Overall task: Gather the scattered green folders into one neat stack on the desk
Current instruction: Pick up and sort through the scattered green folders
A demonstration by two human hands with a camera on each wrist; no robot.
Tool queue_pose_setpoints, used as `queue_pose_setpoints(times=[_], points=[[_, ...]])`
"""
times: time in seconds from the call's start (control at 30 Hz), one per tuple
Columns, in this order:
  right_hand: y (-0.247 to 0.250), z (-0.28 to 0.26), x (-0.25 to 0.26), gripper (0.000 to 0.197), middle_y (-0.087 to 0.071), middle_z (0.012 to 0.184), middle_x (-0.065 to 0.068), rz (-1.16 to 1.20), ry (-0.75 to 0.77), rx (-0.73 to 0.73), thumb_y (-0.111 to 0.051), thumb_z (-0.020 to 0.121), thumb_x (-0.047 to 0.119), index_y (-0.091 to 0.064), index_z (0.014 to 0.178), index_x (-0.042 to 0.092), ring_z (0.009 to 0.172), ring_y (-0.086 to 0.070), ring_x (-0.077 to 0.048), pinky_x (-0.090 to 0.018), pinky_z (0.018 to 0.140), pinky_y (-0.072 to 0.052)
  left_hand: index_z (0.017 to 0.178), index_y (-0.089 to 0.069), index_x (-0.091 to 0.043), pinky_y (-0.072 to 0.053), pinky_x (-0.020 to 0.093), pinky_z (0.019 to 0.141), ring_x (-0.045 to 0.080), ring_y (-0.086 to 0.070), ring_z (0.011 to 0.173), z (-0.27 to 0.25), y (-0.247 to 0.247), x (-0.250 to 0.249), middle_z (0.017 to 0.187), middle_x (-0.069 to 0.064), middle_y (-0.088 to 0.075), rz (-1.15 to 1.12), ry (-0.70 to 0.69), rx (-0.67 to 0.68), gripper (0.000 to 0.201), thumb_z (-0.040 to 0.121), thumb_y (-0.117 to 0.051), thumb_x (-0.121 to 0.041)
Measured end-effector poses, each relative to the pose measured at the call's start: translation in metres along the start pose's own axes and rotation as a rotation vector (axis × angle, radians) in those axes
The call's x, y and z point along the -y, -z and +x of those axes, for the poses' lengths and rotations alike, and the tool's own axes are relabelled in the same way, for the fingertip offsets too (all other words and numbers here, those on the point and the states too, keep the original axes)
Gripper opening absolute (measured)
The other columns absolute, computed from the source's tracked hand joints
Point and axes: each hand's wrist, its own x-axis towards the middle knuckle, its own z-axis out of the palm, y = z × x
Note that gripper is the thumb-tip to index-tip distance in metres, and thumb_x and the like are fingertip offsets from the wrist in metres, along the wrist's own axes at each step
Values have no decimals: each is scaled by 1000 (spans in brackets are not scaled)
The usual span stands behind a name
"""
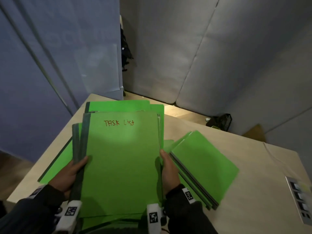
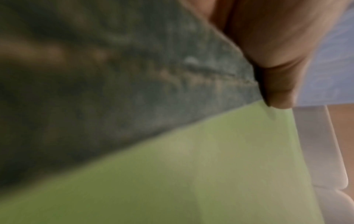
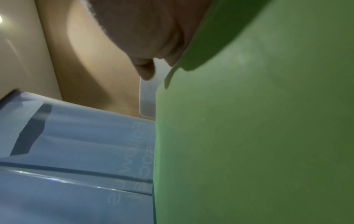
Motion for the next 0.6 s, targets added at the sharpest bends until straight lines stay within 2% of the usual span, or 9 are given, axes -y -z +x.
queue_pose_setpoints(times=[0.03,0.07,0.13,0.2,0.3,0.37,0.5,0.57,0.6], points=[[-2,0,-1,80,-37,158,-3,2,0,17,-50,80,68,-41,147,24,144,-34,-20,-44,116,-30,110,-57,-10,-60,37,51,31,-69,62,1,0,3,78,18,-71,34,-22,-29,37,79,-67,-28],[-3,1,-3,74,-41,156,-3,-15,-23,49,-58,82,60,-41,146,27,142,-38,-23,-44,110,-38,116,-54,-12,-59,38,54,34,-67,68,1,-2,2,85,20,-69,87,-44,-42,49,74,-74,-27],[0,6,-12,55,-58,141,-1,-79,-64,152,-70,88,22,-47,137,34,129,-54,-25,-37,97,-49,125,-48,-11,-56,39,61,36,-64,77,-1,-4,1,94,21,-65,251,-107,-56,61,73,-78,-19],[5,6,-18,63,-63,132,3,-153,-67,215,-70,87,8,-45,137,38,121,-60,-23,-40,97,-52,125,-45,-4,-52,37,64,33,-61,77,-2,-5,-1,90,18,-60,361,-179,-83,57,76,-74,-10],[7,6,-22,71,-60,137,7,-155,-34,224,-70,87,8,-41,141,42,122,-59,-18,-44,102,-51,122,-48,-11,-55,44,72,32,-62,84,-1,-2,-8,93,12,-59,462,-217,-56,81,57,-90,-33],[8,8,-25,69,-62,134,11,-139,26,194,-69,88,5,-43,134,48,122,-60,-12,-39,104,-50,118,-53,-14,-57,52,78,37,-67,90,1,-3,-12,99,15,-66,461,-224,-64,86,47,-94,-41],[15,10,-25,64,-68,126,11,-114,129,91,-69,88,5,-47,136,40,118,-63,-7,-36,100,-54,113,-57,-2,-60,48,73,35,-73,86,5,-15,-22,102,24,-70,453,-277,-42,92,40,-93,-46],[21,10,-27,62,-69,124,16,-99,160,66,-69,88,7,-47,136,39,116,-64,-4,-33,94,-57,110,-60,-1,-61,45,73,30,-74,87,7,-21,-26,100,21,-73,433,-322,-18,96,34,-94,-49],[23,9,-28,61,-69,122,18,-88,168,56,-68,89,6,-48,134,41,113,-65,-2,-30,89,-58,107,-63,-2,-62,38,72,26,-75,86,7,-25,-27,96,16,-76,420,-347,-9,99,28,-94,-52]])
